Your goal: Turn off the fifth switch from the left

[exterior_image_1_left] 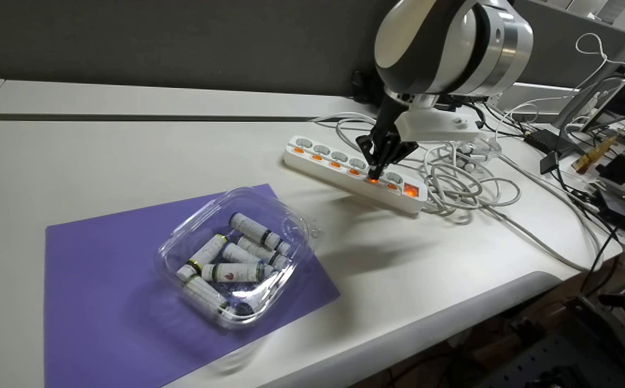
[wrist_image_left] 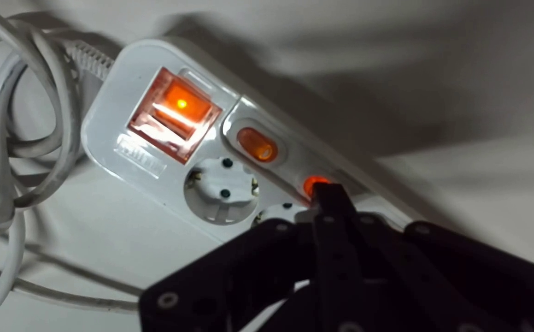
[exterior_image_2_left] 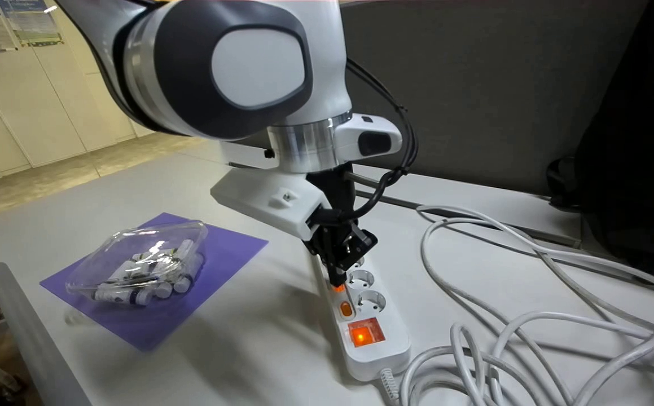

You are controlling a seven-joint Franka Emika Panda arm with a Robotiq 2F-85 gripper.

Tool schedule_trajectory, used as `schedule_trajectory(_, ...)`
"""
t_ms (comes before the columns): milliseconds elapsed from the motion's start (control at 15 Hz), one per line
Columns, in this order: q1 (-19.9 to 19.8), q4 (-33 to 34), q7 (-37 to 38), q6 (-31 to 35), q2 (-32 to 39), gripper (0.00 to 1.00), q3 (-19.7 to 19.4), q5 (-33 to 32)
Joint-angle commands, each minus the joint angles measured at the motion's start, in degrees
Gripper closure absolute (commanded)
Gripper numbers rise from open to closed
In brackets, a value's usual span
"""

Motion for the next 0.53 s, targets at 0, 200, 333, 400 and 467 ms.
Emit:
schedule_trajectory(0, -0.9, 1.4, -0.8, -1.0, 0.8, 1.00, 0.7, 1.0)
schedule_trajectory(200, -1.0, 1.2, -0.9, -1.0, 0.8, 1.00, 0.6, 1.0)
schedule_trajectory(333, -1.2, 0.8, -1.0, -1.0, 0.5, 1.00, 0.6, 1.2)
schedule_trajectory(400, -1.2, 0.6, -1.1, -1.0, 0.2, 1.00, 0.6, 1.2)
schedule_trajectory(467, -1.2, 0.5, -1.2, -0.9, 0.1, 1.00, 0.5, 1.3)
